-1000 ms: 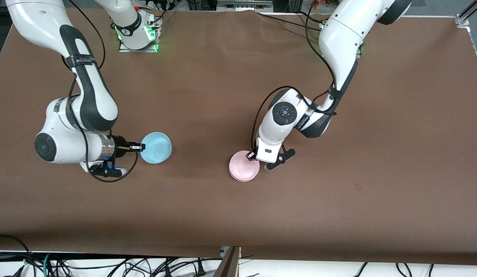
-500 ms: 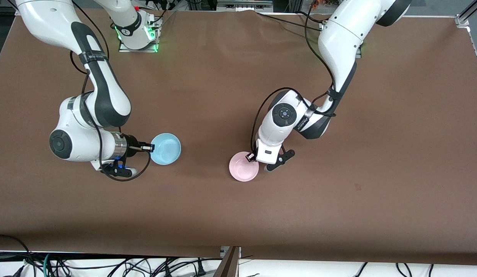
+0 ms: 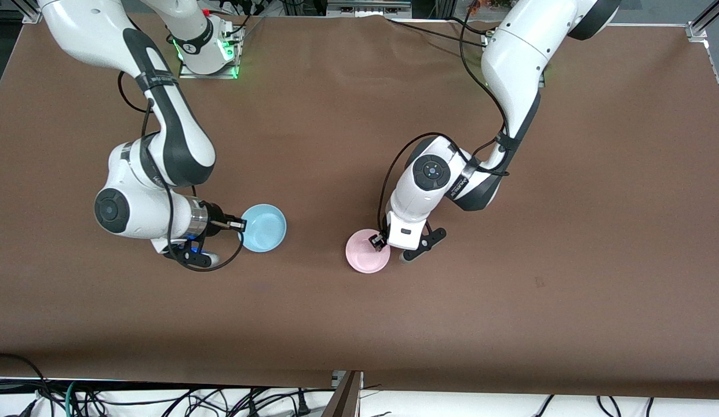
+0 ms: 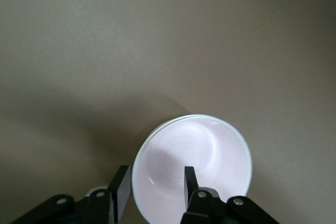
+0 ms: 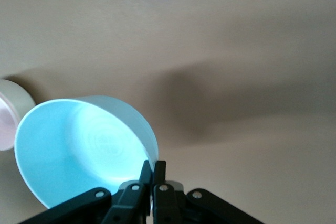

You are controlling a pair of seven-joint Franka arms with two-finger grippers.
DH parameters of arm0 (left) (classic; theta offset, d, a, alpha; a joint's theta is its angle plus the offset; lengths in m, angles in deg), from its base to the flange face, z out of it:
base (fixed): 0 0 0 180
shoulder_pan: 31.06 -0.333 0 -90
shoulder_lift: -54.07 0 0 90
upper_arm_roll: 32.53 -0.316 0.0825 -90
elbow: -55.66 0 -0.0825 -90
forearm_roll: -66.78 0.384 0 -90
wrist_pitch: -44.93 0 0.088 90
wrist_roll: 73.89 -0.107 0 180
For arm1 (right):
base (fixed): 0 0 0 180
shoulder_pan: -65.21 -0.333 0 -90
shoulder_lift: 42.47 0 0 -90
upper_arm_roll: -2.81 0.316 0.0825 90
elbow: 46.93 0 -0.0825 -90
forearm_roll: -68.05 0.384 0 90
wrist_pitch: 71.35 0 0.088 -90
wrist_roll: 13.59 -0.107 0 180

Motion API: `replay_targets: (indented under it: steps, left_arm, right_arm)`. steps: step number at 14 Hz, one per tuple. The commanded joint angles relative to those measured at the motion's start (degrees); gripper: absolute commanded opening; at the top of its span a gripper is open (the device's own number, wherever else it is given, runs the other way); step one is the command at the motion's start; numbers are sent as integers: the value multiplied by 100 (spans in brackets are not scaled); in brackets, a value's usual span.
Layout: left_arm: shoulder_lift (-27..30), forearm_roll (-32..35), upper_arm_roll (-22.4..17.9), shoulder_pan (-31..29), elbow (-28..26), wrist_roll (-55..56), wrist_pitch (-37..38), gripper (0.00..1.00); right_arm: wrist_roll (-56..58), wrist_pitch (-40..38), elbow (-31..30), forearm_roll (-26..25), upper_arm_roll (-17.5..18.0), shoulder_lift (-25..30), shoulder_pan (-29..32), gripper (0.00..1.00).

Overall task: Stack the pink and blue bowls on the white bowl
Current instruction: 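Move the blue bowl with the right gripper while the left gripper withdraws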

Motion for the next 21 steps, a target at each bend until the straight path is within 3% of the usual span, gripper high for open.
replay_targets:
  steps: [1,4,9,17,21]
  left_arm:
    - [-6,122,-13,-151,606,78,903,49]
    - [152,96,39,-423,1186,-237,1958,47]
    - [616,-299,84,-1257,2198,-1886,3804,45]
    - [1522,-301,22,-2884,2216,-5139,5423,44]
    - [1777,585,22,-2991,2208,-6151,6108,46]
  right_arm:
    - [-703,342,128,79,-9,-41,-366,0]
    - [-1362,861,137,70,-9,-129,-779,0]
    - [-2321,1609,487,61,-9,-550,-1368,0]
    - [-2894,2409,1130,9,-26,-1289,-1888,0]
    - [-2885,2515,1139,-9,-35,-1456,-2037,0]
